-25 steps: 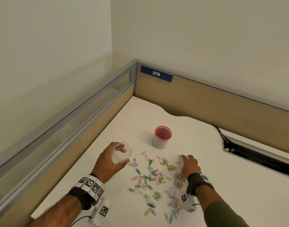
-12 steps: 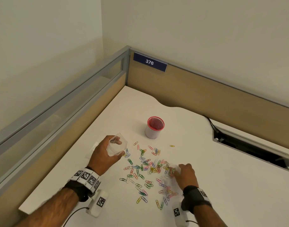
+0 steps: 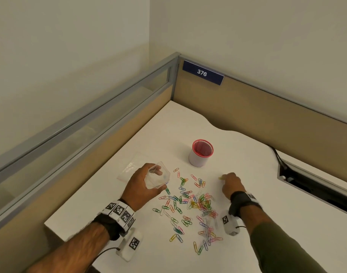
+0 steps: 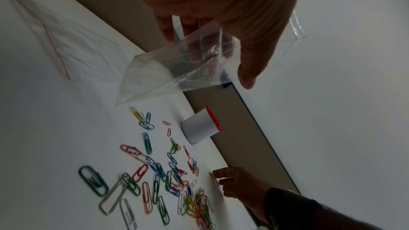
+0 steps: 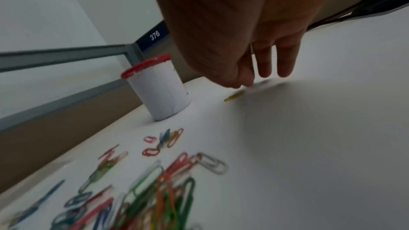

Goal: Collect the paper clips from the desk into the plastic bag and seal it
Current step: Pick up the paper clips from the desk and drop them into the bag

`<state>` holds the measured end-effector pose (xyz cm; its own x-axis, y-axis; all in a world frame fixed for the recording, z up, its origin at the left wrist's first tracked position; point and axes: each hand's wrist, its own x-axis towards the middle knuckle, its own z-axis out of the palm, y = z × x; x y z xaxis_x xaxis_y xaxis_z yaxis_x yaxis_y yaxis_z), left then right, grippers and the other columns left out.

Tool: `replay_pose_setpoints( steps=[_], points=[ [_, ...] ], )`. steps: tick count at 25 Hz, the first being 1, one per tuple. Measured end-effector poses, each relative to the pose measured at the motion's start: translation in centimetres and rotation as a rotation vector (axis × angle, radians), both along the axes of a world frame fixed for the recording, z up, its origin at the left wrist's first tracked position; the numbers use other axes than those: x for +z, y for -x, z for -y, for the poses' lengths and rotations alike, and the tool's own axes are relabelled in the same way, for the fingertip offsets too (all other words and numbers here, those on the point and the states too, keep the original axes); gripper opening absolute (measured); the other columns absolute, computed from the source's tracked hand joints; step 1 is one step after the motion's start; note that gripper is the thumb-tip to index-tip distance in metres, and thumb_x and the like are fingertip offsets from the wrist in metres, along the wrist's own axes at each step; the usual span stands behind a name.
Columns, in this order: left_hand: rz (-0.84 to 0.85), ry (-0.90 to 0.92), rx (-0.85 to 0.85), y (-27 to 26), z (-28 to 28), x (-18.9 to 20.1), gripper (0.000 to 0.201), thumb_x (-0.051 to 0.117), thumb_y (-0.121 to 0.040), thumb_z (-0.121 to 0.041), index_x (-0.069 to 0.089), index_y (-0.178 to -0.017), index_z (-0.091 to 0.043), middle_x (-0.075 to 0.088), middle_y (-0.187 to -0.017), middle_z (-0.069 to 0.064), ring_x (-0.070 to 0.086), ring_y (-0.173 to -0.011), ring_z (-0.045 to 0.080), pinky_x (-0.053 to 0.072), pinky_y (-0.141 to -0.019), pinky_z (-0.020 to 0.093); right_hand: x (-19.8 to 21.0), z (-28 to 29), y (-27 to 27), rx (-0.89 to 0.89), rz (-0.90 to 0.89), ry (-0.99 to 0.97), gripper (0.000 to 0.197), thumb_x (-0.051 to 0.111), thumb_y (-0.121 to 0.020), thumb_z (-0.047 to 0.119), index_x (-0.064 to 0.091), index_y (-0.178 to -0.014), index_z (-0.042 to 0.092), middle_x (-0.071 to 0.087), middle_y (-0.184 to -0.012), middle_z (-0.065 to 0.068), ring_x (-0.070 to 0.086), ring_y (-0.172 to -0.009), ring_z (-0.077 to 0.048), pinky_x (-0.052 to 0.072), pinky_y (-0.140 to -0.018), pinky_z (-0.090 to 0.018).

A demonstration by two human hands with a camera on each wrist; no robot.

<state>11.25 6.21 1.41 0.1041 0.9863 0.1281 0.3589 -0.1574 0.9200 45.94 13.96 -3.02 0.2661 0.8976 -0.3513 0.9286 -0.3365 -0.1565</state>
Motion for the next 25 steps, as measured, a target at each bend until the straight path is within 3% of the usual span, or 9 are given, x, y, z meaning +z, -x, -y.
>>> replay_pose_setpoints(
  steps=[3, 8, 11, 14, 20, 25],
  points=[
    [-0.003, 0.001, 0.027, 0.0, -0.1, 0.0, 0.057, 0.081, -0.068, -0.047, 0.055, -0.116, -0.027, 0.067, -0.108, -0.011, 0.061, -0.112, 0.010, 0.045, -0.102, 0.028, -1.2, 1.6, 1.2, 0.108, 0.015, -0.067, 0.041, 0.045, -0.092, 0.013, 0.049, -0.133, 0.011, 0.043, -0.134, -0.013, 0.045, -0.123, -0.031, 0.044, -0.103, -0.040],
    [-0.030, 0.018, 0.049, 0.0, -0.2, -0.2, 0.054, 0.087, -0.072, -0.028, 0.056, -0.116, -0.023, 0.068, -0.108, -0.007, 0.062, -0.111, 0.008, 0.047, -0.100, 0.029, -1.9, 7.6, 4.7, 0.358, -0.042, -0.108, 0.024, 0.047, -0.096, 0.024, 0.060, -0.116, 0.019, 0.054, -0.117, -0.005, 0.050, -0.107, -0.021, 0.048, -0.092, -0.029],
    [-0.017, 0.030, 0.052, -0.3, -0.2, -0.3, 0.056, 0.088, -0.070, -0.029, 0.056, -0.116, -0.022, 0.069, -0.108, -0.008, 0.063, -0.111, 0.006, 0.046, -0.097, 0.026, -0.9, 8.8, 4.8, 0.277, -0.132, -0.091, 0.035, 0.054, -0.092, 0.035, 0.056, -0.123, 0.020, 0.053, -0.119, -0.002, 0.051, -0.112, -0.022, 0.047, -0.094, -0.033],
    [-0.018, 0.037, 0.037, -0.6, -0.1, -0.4, 0.058, 0.089, -0.069, -0.029, 0.056, -0.116, -0.022, 0.068, -0.110, -0.009, 0.063, -0.111, 0.005, 0.047, -0.098, 0.026, -0.4, 8.7, 5.6, 0.305, -0.070, -0.002, 0.048, 0.063, -0.083, 0.045, 0.051, -0.123, 0.023, 0.047, -0.120, -0.002, 0.046, -0.112, -0.023, 0.049, -0.090, -0.036],
    [-0.024, 0.034, -0.002, -0.7, -0.3, -0.1, 0.057, 0.089, -0.070, -0.028, 0.056, -0.116, -0.023, 0.068, -0.110, -0.010, 0.063, -0.111, 0.005, 0.047, -0.099, 0.029, -0.4, 8.0, 8.2, 0.330, 0.033, -0.066, 0.022, 0.046, -0.096, 0.019, 0.058, -0.113, 0.013, 0.056, -0.114, -0.012, 0.057, -0.102, -0.026, 0.050, -0.088, -0.034],
    [-0.036, 0.036, -0.045, -0.5, -0.8, 0.3, 0.056, 0.088, -0.071, -0.029, 0.055, -0.116, -0.022, 0.068, -0.110, -0.010, 0.063, -0.111, 0.007, 0.047, -0.099, 0.030, 1.9, 7.8, 7.7, 0.136, -0.113, -0.127, 0.014, 0.053, -0.090, 0.011, 0.067, -0.094, 0.010, 0.068, -0.099, -0.009, 0.063, -0.090, -0.024, 0.052, -0.083, -0.031]
  ],
)
